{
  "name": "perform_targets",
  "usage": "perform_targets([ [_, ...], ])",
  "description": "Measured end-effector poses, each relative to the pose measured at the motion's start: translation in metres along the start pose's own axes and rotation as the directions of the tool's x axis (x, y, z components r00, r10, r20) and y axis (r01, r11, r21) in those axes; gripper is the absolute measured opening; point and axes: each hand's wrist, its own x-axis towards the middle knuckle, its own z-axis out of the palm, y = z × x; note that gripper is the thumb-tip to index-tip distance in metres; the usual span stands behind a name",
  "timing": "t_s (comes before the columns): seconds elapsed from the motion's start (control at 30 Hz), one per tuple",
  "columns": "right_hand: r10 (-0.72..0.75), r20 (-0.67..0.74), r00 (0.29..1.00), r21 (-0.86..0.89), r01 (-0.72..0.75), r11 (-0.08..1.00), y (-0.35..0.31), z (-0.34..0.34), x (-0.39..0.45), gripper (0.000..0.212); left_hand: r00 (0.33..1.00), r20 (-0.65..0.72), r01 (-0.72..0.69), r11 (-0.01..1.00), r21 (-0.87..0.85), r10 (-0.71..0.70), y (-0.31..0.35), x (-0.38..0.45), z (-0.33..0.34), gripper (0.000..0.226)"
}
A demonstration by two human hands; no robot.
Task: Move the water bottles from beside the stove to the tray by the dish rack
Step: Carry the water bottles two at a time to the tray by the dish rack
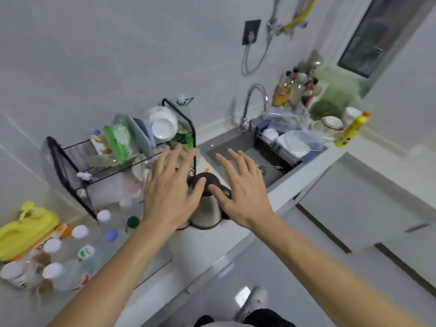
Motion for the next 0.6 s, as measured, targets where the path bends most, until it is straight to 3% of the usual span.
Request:
perform_targets([
  [0.13,0.248,-0.109,0.963,-0.022,-0.252,0.968,0.083,-0.056,-0.052,0.072,0.964,0.068,-0.256,0.966,-0.023,0.257,0.097,0.036,0.034,0.070],
  [0.33,0.535,-0.246,0.808,-0.052,-0.562,0.825,0.223,-0.145,-0.147,0.072,0.829,0.083,-0.539,0.829,-0.148,0.554,0.290,0.070,0.091,0.072],
  [0.6,0.727,-0.384,0.569,-0.059,-0.801,0.596,0.400,-0.254,-0.296,0.074,0.670,0.059,-0.679,0.643,-0.355,0.740,0.579,0.056,0.173,0.073],
])
